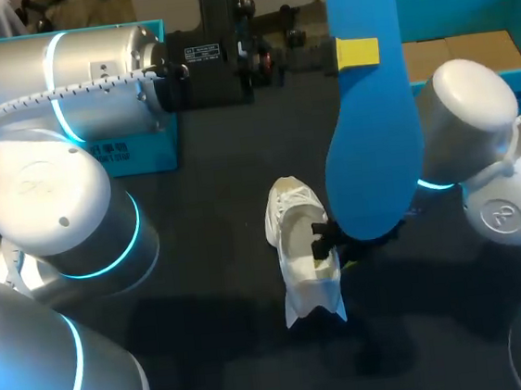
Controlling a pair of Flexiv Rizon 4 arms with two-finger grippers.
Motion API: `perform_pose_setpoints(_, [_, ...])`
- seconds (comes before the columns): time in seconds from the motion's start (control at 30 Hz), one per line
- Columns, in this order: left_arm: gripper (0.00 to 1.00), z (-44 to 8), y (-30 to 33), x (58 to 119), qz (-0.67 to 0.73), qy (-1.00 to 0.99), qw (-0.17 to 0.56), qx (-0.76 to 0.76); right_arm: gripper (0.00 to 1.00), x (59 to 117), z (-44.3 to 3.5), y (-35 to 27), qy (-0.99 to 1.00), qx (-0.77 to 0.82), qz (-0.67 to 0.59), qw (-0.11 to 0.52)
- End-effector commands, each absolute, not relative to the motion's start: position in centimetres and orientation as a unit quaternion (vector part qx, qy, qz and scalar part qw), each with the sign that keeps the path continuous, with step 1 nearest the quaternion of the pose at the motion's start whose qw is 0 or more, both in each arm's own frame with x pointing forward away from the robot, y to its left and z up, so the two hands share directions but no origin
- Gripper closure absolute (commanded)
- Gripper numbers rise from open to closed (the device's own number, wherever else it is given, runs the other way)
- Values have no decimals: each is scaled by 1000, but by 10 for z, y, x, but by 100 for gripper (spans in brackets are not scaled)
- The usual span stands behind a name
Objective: Take the shoe out of the shoebox, open the shoe tongue, remove and reinsert the insole, then place the shoe into the shoebox
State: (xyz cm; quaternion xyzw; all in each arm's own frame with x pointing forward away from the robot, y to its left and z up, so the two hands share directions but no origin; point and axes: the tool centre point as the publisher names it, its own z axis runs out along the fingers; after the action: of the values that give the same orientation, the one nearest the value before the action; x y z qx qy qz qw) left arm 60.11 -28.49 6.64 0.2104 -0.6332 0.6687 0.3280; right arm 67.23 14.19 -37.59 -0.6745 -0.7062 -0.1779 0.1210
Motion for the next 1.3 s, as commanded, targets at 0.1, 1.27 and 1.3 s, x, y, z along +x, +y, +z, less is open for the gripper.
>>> perform_pose_setpoints(0.1, [100, 65, -285, 600, 669, -633, 327, 211, 0, 665, -342, 123, -708, -661, -206, 139])
perform_pose_setpoints(1.27, [100, 65, -285, 600, 669, -633, 327, 211, 0, 678, -267, 106, -617, -615, -381, 310])
perform_pose_setpoints(1.3, [100, 65, -285, 600, 669, -633, 327, 211, 0, 678, -263, 105, -618, -612, -380, 314])
